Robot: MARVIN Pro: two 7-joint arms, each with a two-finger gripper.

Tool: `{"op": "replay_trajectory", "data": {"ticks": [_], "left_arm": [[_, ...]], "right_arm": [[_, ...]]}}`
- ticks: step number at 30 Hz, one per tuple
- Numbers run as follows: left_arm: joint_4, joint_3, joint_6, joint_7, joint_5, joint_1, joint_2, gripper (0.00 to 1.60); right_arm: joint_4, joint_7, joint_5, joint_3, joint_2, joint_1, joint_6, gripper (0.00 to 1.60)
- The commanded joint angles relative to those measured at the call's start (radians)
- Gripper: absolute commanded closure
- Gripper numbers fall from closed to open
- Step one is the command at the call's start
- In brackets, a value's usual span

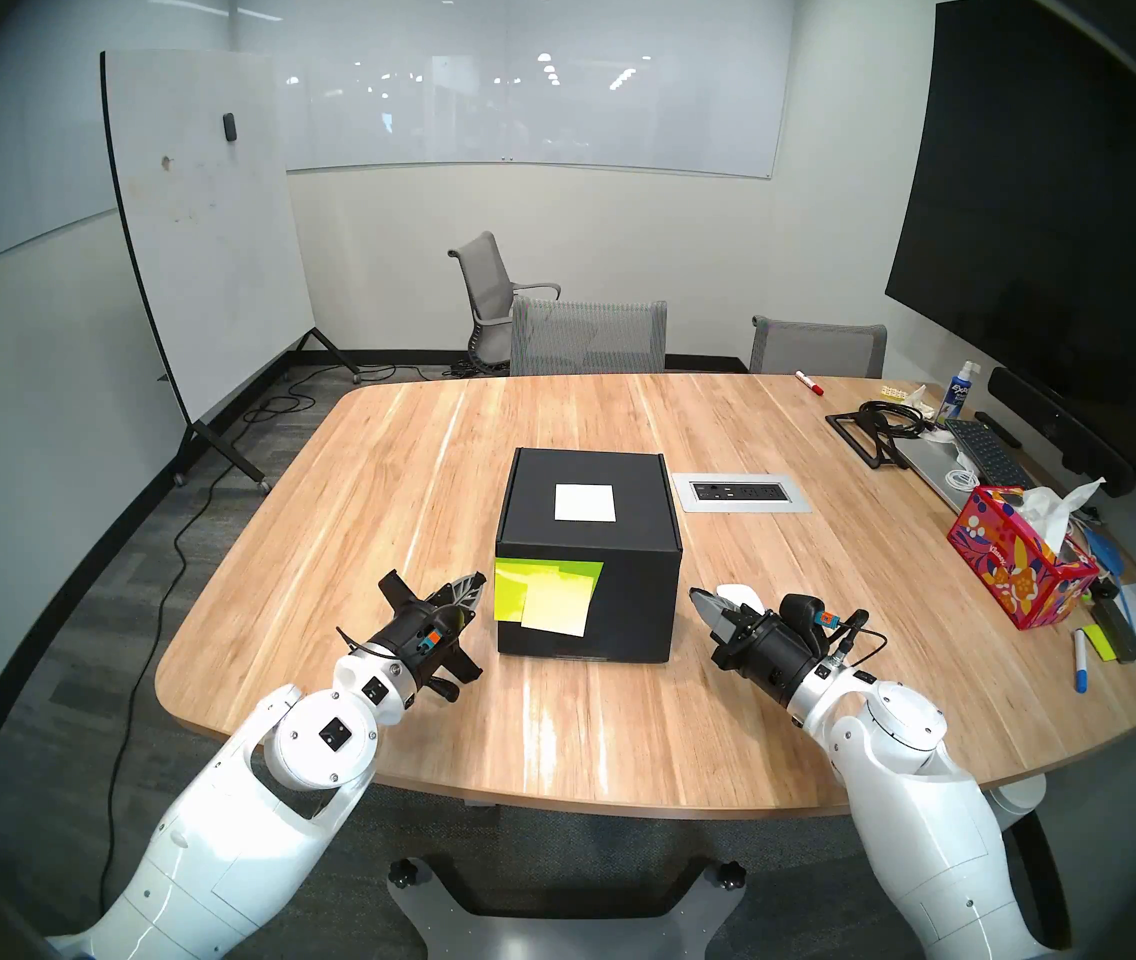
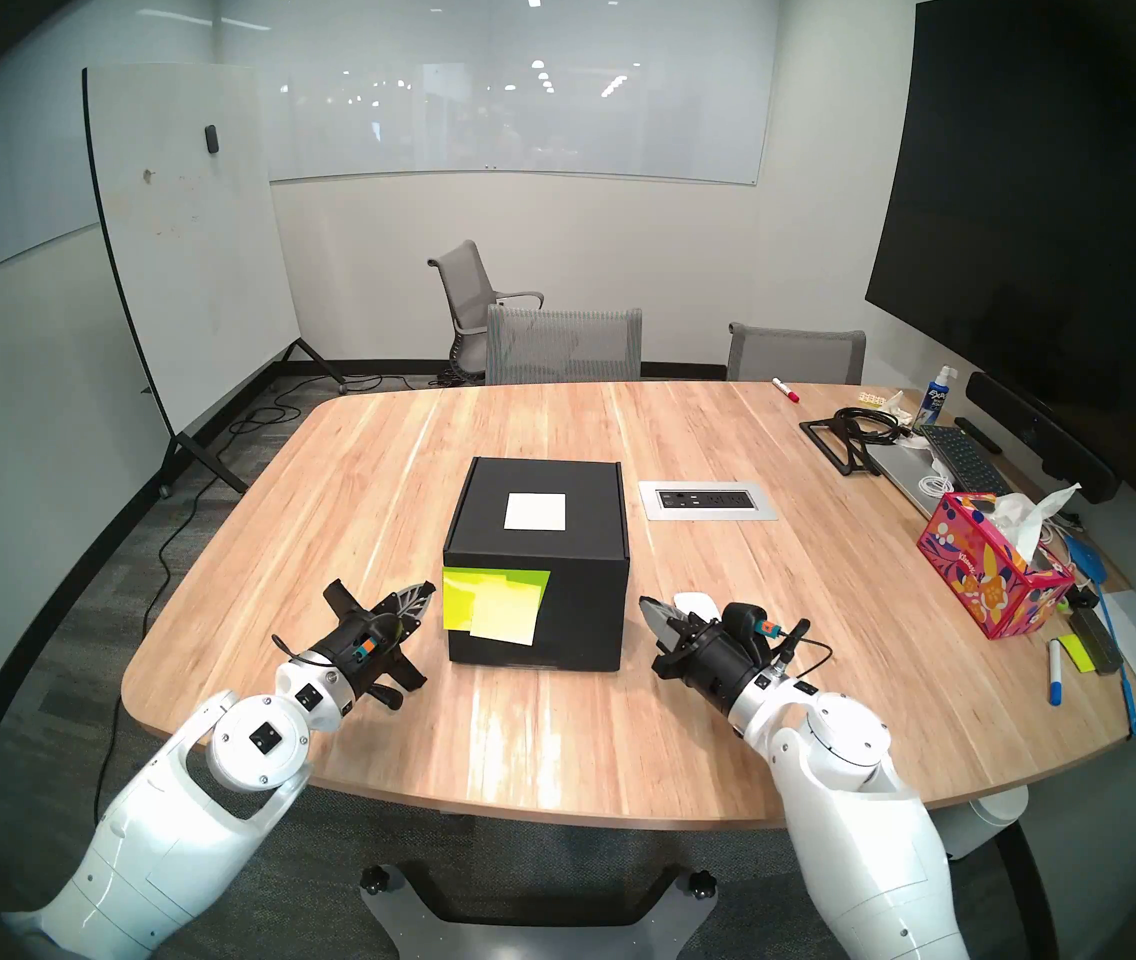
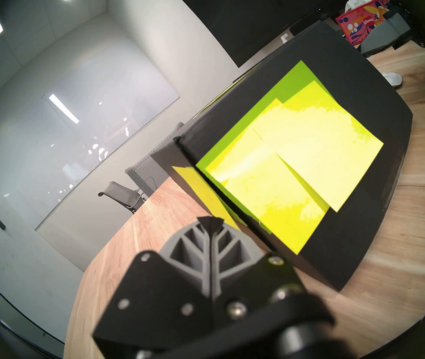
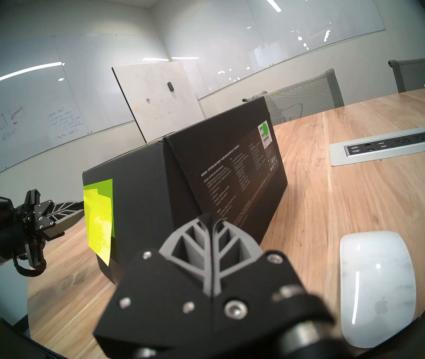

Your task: Open the box and place the mouse inside

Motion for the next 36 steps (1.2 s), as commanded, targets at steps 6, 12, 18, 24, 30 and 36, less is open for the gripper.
{"op": "replay_trajectory", "data": {"ticks": [6, 12, 18, 24, 30, 36], "left_arm": [[-0.017, -0.001, -0.005, 0.002, 0.003, -0.005, 0.001, 1.6], [-0.017, -0.001, -0.005, 0.002, 0.003, -0.005, 0.001, 1.6], [-0.017, -0.001, -0.005, 0.002, 0.003, -0.005, 0.001, 1.6], [-0.017, -0.001, -0.005, 0.002, 0.003, -0.005, 0.001, 1.6], [-0.017, -0.001, -0.005, 0.002, 0.003, -0.005, 0.001, 1.6], [-0.017, -0.001, -0.005, 0.002, 0.003, -0.005, 0.001, 1.6]], "right_arm": [[-0.015, 0.001, -0.002, 0.0, 0.002, 0.011, 0.002, 1.6], [-0.015, 0.001, -0.002, 0.0, 0.002, 0.011, 0.002, 1.6], [-0.015, 0.001, -0.003, 0.0, 0.002, 0.011, 0.002, 1.6], [-0.015, 0.001, -0.003, 0.0, 0.002, 0.011, 0.002, 1.6], [-0.015, 0.001, -0.003, 0.001, 0.001, 0.011, 0.002, 1.6], [-0.015, 0.001, -0.003, 0.001, 0.001, 0.011, 0.002, 1.6]]}}
